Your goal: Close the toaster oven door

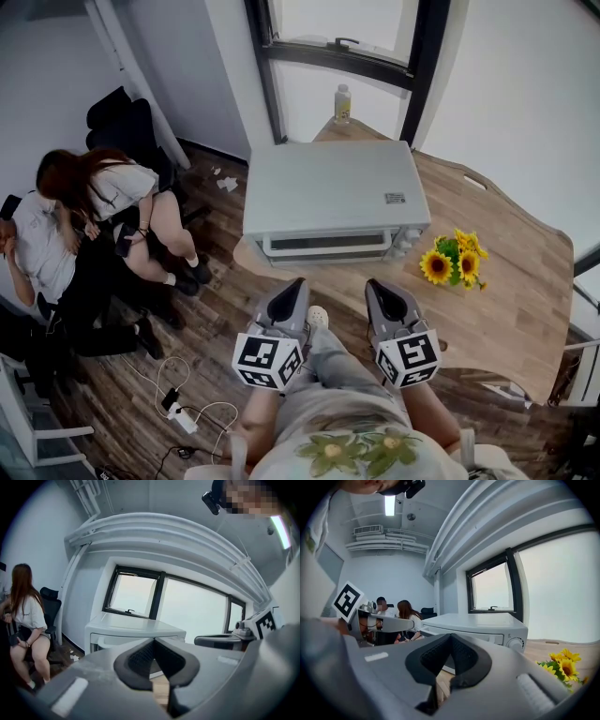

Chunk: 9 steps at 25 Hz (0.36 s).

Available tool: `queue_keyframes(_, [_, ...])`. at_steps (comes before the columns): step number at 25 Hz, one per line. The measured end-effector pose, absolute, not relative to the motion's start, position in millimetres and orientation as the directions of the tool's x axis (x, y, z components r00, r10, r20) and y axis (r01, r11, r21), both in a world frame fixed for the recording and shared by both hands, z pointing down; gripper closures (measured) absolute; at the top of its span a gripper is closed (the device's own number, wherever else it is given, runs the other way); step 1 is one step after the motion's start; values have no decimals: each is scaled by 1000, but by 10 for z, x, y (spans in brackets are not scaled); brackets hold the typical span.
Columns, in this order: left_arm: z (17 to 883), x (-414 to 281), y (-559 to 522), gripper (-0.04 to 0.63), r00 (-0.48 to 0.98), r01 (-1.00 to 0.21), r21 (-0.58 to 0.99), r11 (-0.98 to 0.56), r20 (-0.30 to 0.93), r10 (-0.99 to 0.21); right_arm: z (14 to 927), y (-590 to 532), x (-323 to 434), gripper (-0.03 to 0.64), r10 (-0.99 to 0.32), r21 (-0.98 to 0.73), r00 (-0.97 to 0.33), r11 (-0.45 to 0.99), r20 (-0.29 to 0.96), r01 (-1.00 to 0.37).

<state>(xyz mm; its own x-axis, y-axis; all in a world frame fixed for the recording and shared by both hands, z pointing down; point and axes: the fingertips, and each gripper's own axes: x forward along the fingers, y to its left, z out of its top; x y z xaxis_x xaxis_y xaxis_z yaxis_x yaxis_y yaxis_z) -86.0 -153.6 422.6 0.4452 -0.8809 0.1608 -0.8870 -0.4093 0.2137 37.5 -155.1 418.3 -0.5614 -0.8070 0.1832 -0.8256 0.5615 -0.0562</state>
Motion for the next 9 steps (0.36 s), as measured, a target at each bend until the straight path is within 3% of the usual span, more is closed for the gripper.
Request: queue_keyframes(9, [4240,-874,-1492,592,451,-884,218,-413,164,-877,4209,-1497,320,618,-795,-58,-575,576,194,-816])
